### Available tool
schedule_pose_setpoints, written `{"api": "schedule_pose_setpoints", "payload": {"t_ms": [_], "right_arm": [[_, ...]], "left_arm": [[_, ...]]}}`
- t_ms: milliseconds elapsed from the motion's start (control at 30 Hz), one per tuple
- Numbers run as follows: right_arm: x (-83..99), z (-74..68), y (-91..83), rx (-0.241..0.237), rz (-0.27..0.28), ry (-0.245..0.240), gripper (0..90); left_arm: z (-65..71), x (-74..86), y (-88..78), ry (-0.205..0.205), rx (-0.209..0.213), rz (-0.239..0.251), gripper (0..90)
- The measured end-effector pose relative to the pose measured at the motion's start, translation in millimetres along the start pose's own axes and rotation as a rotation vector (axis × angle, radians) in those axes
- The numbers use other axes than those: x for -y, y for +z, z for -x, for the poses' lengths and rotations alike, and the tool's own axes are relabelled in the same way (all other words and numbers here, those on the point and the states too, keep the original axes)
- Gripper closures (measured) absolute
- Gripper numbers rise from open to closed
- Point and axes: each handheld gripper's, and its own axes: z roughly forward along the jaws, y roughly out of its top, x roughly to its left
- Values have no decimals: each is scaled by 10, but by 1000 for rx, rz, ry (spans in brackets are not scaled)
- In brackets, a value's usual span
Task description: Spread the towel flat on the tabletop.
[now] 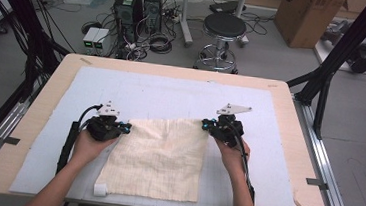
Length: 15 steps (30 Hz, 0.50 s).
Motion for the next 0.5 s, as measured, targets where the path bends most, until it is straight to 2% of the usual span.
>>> {"api": "schedule_pose_setpoints", "payload": {"t_ms": [33,67,100,133,167,233,267,300,367,433,500], "right_arm": [[-6,-8,-37,29,17,-10,841],[-3,-9,-65,30,27,-1,819],[11,-5,-70,29,23,12,777],[30,9,-45,19,-4,23,760],[57,25,5,2,-51,29,718],[132,64,136,-9,-183,50,641],[164,84,174,-13,-223,64,614],[181,91,171,-7,-220,86,606],[172,112,94,-2,-137,104,595],[134,122,23,37,-76,97,608],[99,176,-19,66,-42,109,613]], "left_arm": [[3,25,-31,8,3,-4,897],[7,56,-54,7,11,-10,896],[13,83,-58,2,15,-20,897],[21,103,-61,9,16,-29,896],[26,121,-65,11,20,-27,896],[18,137,-67,-5,32,-20,896],[15,134,-64,-9,31,-13,895],[7,127,-65,-19,30,-3,891],[-28,100,-62,-54,30,37,832],[-73,58,-45,-91,20,74,816],[-125,-12,11,-114,18,80,777]]}}
